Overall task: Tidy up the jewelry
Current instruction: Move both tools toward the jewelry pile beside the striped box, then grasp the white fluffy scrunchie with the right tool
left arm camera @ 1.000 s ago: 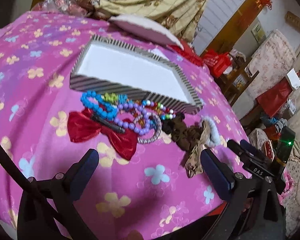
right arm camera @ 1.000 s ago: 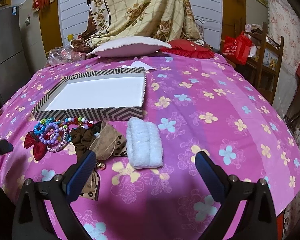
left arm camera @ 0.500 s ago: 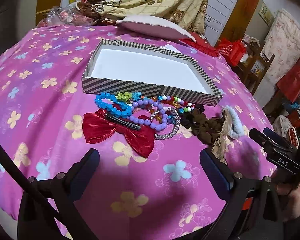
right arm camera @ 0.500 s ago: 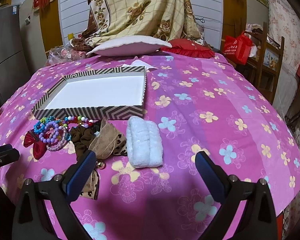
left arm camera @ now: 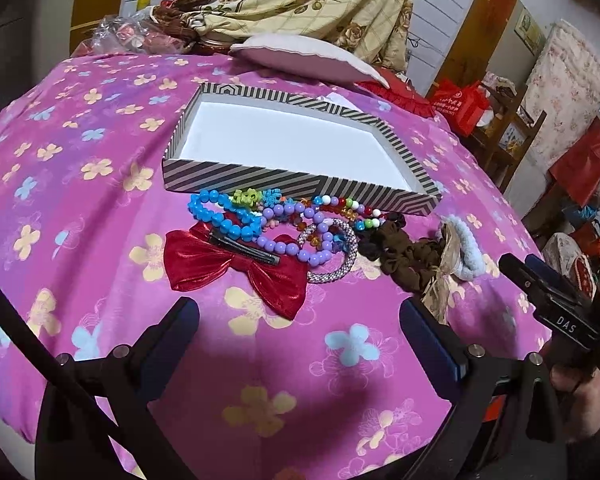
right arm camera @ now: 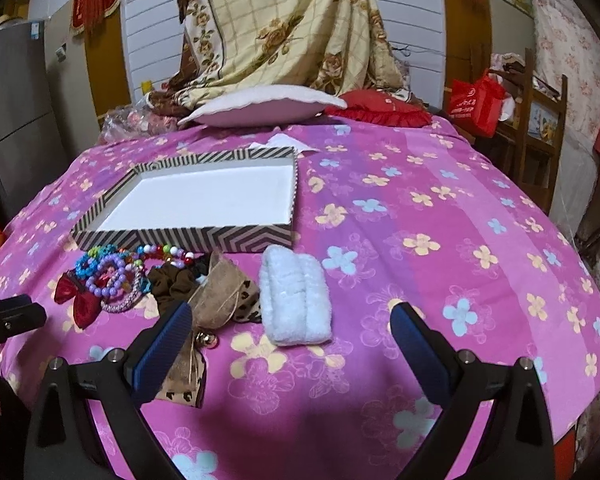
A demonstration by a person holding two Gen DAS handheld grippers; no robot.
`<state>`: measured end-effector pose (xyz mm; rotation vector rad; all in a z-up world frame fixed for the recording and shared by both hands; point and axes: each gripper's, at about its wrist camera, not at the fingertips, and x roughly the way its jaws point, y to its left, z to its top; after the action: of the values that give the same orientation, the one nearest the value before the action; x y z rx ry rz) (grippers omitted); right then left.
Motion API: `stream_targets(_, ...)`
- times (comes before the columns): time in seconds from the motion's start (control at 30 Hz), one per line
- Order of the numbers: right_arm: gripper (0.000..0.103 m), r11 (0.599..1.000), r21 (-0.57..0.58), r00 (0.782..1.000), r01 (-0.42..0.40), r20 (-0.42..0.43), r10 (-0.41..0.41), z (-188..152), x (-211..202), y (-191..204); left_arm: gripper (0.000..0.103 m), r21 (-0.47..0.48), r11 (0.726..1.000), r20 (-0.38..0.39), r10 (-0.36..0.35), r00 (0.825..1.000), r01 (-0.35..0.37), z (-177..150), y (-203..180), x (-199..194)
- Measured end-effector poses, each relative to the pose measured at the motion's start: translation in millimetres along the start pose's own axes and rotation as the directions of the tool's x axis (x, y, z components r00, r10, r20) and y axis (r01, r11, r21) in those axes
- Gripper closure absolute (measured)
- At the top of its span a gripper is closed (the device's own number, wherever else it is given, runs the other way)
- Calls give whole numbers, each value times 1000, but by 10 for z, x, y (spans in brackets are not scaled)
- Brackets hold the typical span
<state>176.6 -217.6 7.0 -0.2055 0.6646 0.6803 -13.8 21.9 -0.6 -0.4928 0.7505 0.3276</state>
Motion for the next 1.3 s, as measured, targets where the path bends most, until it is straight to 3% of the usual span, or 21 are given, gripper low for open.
stream_targets(0.2,2,989,-69,991,135,-15,-136,18,12,31,38,-31,999,4,-33,999,34,14,38,-5)
stream_targets(0.57,2,983,-91,986,160,-38,-164,3,60,-6,38,-38,998,-13,-52,999,51,-3,27,33)
stream_targets(0.67,2,990,-67,990,127,-57,-130,8,71,-8,38,-44,998,-15,-46,999,46,0,38,35)
stream_targets(0.8,2,999,35,998,-25,-55,27,69,29,-238,38,-68,997,-13,-29,999,29,5,127,6)
stream_targets(0.93,2,986,140,990,-94,-94,107,67,111,-582,38,-109,994,-12,0,1000,-2,34,334,-38)
stream_targets(1.03,7,973,151,977,-175,-93,190,82,231,-637,38,-192,981,-32,-28,999,21,52,528,-17)
stream_targets(1.13,13,982,55,977,-182,-100,187,136,368,-441,38,-281,957,-52,-85,995,67,51,650,59)
stream_targets(1.23,24,991,-49,982,-123,-147,115,177,603,-214,38,-284,957,-64,-84,994,63,41,628,90)
stream_targets(1.3,29,993,-57,974,-99,-211,84,163,775,-167,38,-268,961,-61,-89,994,70,38,601,76)
